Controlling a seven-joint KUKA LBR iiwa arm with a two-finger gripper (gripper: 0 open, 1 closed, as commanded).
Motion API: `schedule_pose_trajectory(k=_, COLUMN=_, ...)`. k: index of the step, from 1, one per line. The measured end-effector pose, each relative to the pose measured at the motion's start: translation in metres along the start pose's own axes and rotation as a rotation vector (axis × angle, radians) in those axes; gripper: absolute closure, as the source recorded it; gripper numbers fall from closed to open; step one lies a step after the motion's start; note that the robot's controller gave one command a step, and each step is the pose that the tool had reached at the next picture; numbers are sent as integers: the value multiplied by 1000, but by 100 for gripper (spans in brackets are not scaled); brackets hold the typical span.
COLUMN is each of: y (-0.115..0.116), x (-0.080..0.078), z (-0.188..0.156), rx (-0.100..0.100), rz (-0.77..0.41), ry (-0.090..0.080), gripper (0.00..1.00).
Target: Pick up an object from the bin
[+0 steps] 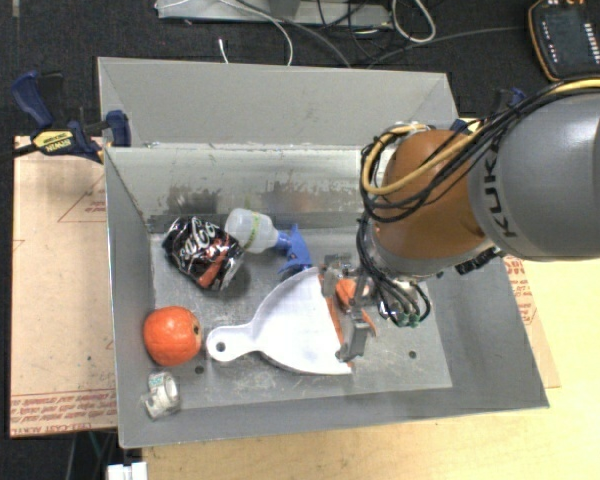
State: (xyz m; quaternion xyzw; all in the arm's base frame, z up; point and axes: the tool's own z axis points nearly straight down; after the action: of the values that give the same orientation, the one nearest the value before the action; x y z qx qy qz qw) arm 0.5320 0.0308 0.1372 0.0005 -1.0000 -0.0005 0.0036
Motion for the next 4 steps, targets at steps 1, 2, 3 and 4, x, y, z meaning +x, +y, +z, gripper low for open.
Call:
schedule_pose_trajectory(k=1, y=0, x=-2, z=-4, rx=0, rz=2, ry=-7, gripper=0)
schedule_pose_trajectory(k=2, y=74, x=21, z=65, rx=0, rz=172, ry=-1, gripper=0)
schedule_pose_trajectory(k=3, y=67, x=17, z=3, rx=0, rz=191, ry=-14, gripper=0)
schedule_pose_trajectory(k=4, y=73, x=21, z=57, rx=0, rz=176, ry=1, gripper=0)
